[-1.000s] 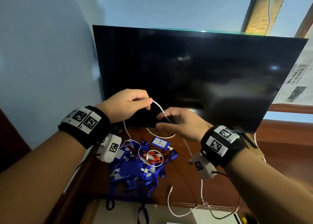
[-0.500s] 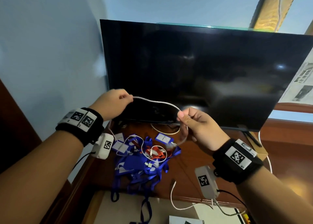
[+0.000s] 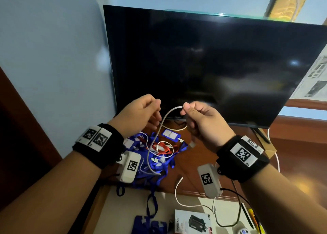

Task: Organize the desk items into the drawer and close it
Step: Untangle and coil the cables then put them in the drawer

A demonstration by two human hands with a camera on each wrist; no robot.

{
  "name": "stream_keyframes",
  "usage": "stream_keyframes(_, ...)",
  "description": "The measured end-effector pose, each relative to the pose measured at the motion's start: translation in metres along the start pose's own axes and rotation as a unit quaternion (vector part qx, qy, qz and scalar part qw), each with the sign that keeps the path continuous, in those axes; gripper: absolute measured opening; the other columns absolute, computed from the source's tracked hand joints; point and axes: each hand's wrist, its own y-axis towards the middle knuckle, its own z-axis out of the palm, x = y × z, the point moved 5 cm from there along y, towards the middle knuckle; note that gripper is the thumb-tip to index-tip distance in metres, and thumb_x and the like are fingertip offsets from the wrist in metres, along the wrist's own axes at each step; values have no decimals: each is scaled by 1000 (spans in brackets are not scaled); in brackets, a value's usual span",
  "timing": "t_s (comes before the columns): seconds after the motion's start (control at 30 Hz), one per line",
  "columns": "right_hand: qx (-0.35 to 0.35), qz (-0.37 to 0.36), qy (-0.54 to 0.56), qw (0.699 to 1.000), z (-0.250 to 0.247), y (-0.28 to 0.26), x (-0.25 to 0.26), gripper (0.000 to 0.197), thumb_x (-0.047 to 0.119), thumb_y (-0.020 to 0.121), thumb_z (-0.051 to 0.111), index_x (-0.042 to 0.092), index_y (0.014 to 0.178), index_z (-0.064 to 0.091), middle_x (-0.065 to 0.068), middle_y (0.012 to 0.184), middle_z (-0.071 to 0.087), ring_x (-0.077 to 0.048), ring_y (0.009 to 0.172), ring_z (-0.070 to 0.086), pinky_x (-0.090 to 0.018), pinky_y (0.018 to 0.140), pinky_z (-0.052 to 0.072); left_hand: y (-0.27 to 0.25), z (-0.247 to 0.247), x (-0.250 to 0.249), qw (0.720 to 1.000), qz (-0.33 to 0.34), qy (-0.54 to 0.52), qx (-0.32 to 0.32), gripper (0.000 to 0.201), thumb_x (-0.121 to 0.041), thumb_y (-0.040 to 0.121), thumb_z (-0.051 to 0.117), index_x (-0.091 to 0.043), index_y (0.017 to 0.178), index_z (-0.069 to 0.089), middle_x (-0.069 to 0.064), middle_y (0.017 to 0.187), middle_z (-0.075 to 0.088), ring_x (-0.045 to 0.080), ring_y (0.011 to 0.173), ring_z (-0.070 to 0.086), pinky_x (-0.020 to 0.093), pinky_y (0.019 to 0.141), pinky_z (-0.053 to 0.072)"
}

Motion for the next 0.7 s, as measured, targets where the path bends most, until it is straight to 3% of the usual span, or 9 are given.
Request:
stream_keyframes(0.13,3,-16,-16,1000,0,3,7,30,34,106,52,8,99,64,-5,50,36,-14,40,25,-20,43,25,-3,19,0,993,-11,53,104,29,-48,104,52,-24,114,66,-4,105,78,12,101,74,40,97,57)
stream_keyframes(0.2,5,-35,-20,999,-2,6,18,33,30,106,53,-1,100,62,-7,49,34,-15,37,25,-21,41,22,-9,33,-2,988,2,41,146,25,-38,106,53,-16,106,66,1,85,77,16,79,72,33,84,56)
stream_keyframes(0.27,14,-46,-44,998,-9,8,27,36,29,105,55,-6,98,61,-7,47,35,-17,32,27,-22,38,24,-9,30,-2,992,-7,-21,128,25,-31,109,49,-13,98,63,-1,62,56,13,54,51,31,65,54)
stream_keyframes(0.37,49,-40,-138,988,-22,7,31,36,38,100,62,6,85,68,-7,46,41,-20,35,35,-24,43,34,-6,4,-3,996,-14,-56,68,29,-35,108,50,-23,89,68,-6,60,36,10,50,30,31,50,30)
stream_keyframes(0.43,67,-20,-202,977,-28,2,26,36,41,99,63,12,78,69,-6,49,48,-22,41,43,-30,48,42,-4,-14,-13,999,10,23,43,29,-36,107,52,-27,87,72,-9,57,39,11,50,32,29,51,25)
stream_keyframes(0.5,95,-12,-221,971,-28,-3,17,38,40,101,61,16,72,65,-11,55,59,-27,50,51,-39,56,44,-4,-26,-27,991,43,121,26,27,-35,107,54,-26,91,73,-11,56,52,8,49,45,26,53,36)
stream_keyframes(0.57,121,-15,-230,966,-25,-10,10,40,40,103,57,16,72,61,-11,62,66,-28,58,56,-45,64,45,0,-33,-38,981,73,180,9,25,-38,106,55,-28,93,74,0,74,67,17,64,59,33,66,46)
stream_keyframes(0.63,135,-15,-232,963,-21,-14,6,40,44,102,55,16,74,60,-5,66,70,-27,64,59,-51,70,48,5,-38,-43,978,80,191,-4,23,-37,105,56,-31,92,74,7,86,69,17,74,61,34,71,45)
stream_keyframes(0.7,147,7,-201,969,-17,-16,5,43,46,101,55,13,74,58,-8,65,70,-27,59,58,-45,64,49,12,-39,-40,979,76,189,-26,23,-36,105,56,-31,93,74,11,90,70,21,80,63,40,75,47)
